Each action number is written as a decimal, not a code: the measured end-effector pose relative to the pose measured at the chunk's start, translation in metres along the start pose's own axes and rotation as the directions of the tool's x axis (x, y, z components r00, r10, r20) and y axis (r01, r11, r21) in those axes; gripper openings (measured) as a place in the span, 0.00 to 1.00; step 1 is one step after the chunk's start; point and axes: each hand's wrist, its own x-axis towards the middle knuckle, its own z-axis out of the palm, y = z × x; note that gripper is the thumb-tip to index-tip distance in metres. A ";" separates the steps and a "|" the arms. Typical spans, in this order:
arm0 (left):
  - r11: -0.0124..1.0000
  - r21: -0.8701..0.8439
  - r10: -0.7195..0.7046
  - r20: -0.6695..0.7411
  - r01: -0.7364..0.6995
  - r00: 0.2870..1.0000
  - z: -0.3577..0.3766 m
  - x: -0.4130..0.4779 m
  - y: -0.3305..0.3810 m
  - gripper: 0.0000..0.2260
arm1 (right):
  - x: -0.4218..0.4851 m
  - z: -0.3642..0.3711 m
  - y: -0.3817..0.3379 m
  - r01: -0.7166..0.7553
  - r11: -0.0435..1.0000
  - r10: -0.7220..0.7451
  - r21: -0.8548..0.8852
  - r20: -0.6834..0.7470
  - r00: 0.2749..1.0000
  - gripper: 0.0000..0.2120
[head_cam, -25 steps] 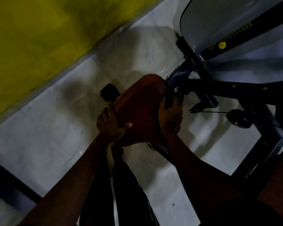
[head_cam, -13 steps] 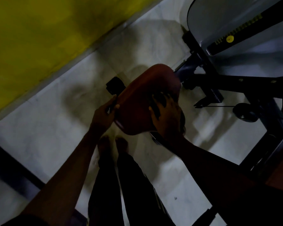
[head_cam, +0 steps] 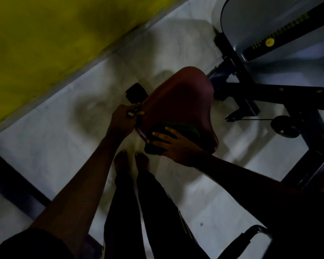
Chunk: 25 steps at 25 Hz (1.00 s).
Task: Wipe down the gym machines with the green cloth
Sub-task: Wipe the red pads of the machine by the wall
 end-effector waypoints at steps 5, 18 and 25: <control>0.950 0.194 0.241 0.038 -0.244 0.970 0.020 -0.016 0.012 0.26 | -0.040 -0.016 0.042 0.194 0.981 -0.194 0.003 0.038 0.980 0.25; 0.966 0.249 0.029 0.189 -0.076 0.982 0.051 -0.025 0.022 0.39 | -0.052 -0.042 0.053 -0.865 0.182 0.939 0.468 0.180 0.294 0.28; 0.957 0.288 -0.022 0.220 -0.044 0.975 0.054 -0.022 0.025 0.50 | -0.033 -0.043 0.091 -0.835 -0.130 0.947 0.534 0.317 0.055 0.33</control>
